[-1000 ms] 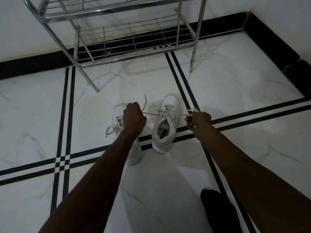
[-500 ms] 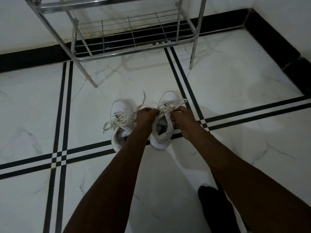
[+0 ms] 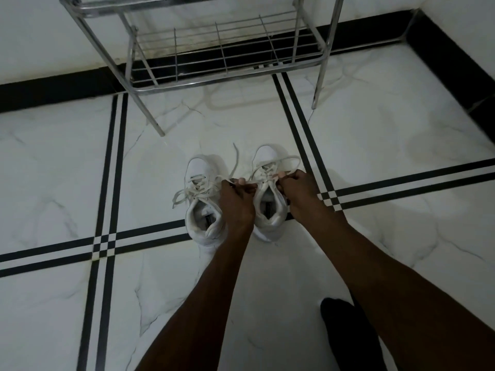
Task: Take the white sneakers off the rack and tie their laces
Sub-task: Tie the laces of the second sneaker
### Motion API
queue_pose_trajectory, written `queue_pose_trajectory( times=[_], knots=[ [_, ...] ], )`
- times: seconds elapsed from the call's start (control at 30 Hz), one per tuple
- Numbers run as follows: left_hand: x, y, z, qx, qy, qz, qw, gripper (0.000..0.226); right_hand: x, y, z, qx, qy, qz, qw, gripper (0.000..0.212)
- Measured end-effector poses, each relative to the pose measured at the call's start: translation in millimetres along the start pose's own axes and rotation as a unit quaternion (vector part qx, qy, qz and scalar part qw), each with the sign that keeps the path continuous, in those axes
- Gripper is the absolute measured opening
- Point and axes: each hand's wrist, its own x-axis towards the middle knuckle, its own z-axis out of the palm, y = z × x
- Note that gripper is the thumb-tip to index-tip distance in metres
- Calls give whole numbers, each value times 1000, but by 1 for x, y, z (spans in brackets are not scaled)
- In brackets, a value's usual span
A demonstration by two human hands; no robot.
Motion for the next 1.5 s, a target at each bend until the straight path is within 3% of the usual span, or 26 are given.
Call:
queue_pose_trajectory(
  times=[0.1, 0.23, 0.3, 0.43, 0.53, 0.7, 0.8, 1.07, 1.17, 1.3, 1.5],
  knots=[
    [4, -9, 2, -20, 9, -21, 1000, 8, -3, 9, 2, 24, 14, 22, 999, 20],
    [16, -29, 14, -71, 8, -108, 992, 36, -4, 12, 1, 100, 12, 56, 993, 20],
    [14, -19, 9, -89, -8, -130, 988, 45, -8, 5, -3, 43, 11, 20, 999, 19],
    [9, -4, -5, -120, -77, -84, 986, 36, -17, -4, -7, -78, 4, -63, 995, 22],
    [10, 1, -5, -112, -130, -94, 981, 37, -22, -7, -4, -99, 4, -95, 990, 21],
    [24, 17, 2, -70, -154, -151, 974, 35, -21, -10, -3, -93, 0, -89, 992, 23],
    [36, 25, 8, -31, -129, -163, 978, 27, -23, -10, -1, -114, 17, -105, 988, 20],
    [31, -8, 2, 55, -40, 29, 997, 40, -20, -6, -2, -130, 45, -108, 985, 23],
    [27, -11, 3, 44, -32, 31, 998, 40, -18, -6, -2, -131, 39, -107, 985, 24],
    [20, -6, 3, 41, -39, -8, 998, 61, -16, -3, -1, -103, 23, -83, 991, 25],
    [6, 8, 8, 105, -10, 26, 994, 26, -12, 5, 3, -58, 51, -47, 996, 23]
  ],
)
